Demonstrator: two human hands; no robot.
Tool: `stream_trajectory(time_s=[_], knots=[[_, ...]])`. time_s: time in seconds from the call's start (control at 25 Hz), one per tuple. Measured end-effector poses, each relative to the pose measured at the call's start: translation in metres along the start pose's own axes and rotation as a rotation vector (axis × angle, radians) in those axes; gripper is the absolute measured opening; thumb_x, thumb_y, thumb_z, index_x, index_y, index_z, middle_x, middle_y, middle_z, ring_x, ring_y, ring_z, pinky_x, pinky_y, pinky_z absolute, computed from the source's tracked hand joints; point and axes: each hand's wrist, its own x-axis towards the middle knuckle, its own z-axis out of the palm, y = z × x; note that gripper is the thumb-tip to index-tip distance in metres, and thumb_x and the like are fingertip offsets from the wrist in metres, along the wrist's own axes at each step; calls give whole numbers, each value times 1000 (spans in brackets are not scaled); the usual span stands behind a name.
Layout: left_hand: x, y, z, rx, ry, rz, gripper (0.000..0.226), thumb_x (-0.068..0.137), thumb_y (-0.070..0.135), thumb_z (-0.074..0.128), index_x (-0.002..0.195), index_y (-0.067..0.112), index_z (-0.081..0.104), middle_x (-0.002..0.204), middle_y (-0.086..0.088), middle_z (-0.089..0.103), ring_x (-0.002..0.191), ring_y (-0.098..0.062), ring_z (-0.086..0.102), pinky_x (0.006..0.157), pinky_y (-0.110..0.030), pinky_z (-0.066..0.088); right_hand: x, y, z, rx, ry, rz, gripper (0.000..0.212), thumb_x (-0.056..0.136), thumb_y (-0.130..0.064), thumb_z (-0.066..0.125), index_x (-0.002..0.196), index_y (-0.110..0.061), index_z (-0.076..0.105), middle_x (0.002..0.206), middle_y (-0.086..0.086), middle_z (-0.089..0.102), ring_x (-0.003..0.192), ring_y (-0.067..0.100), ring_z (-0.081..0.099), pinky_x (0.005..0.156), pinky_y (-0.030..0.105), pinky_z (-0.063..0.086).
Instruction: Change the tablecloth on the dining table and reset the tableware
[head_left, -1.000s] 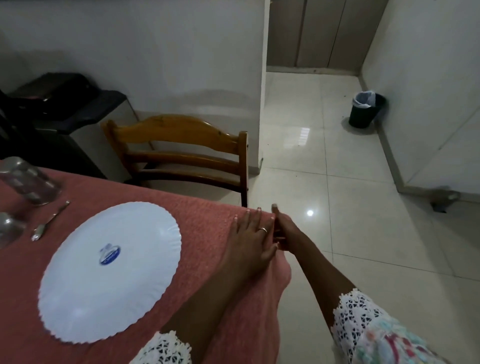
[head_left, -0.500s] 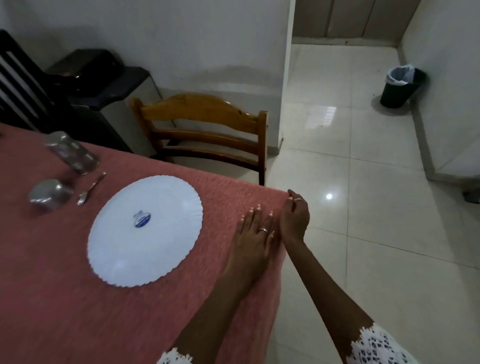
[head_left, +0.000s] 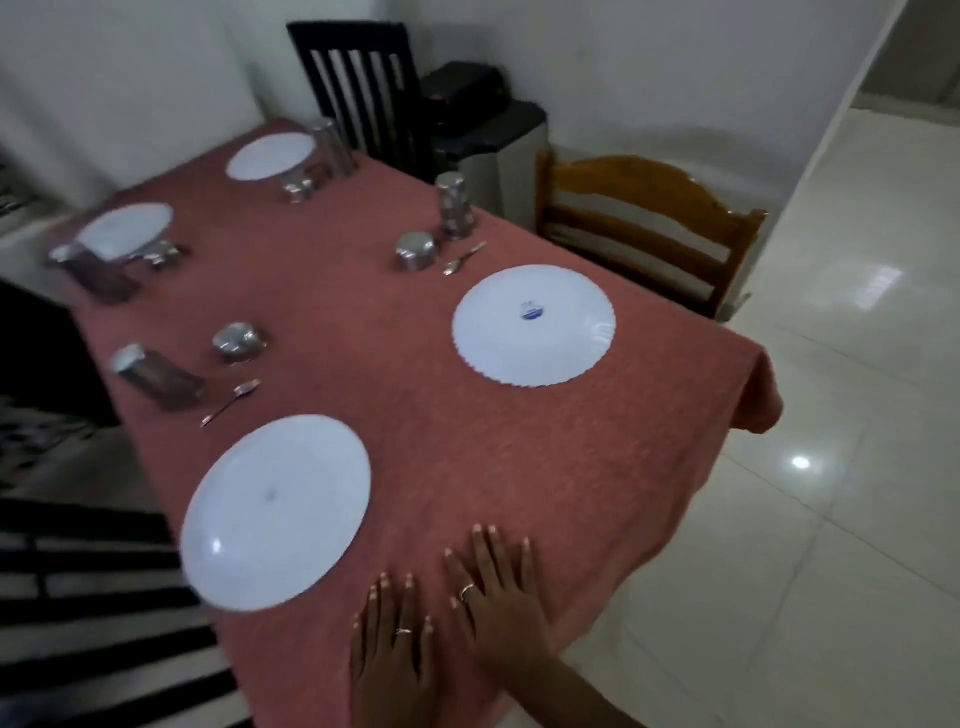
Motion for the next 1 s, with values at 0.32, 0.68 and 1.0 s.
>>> stream_trajectory(time_s=[0.32,0.68,1.0], knots=[[-110,-50,-29,-142,-36,-581,55,93,40,27,141,14,32,135,-22,52,127,-34,47,83,-54,52,-51,-117,14,-138,-189,-315,50,80,-39,40,123,-26,61,135,7,55,132,26,36,109,50,7],[-177,-18,-66,-307,-70,-584,41,102,32,28,142,23,33,135,1,51,120,-13,51,94,-21,38,-123,-123,9,-151,-360,-359,51,83,-40,36,125,-21,58,128,10,60,121,29,53,106,45,35],[-155,-6,-155,-3,-25,-494,30,97,21,37,110,14,63,112,-6,65,103,-23,63,84,-31,49,-106,-178,-68,-267,-260,-542,39,91,-13,47,129,-7,49,137,17,43,130,36,38,107,46,31]])
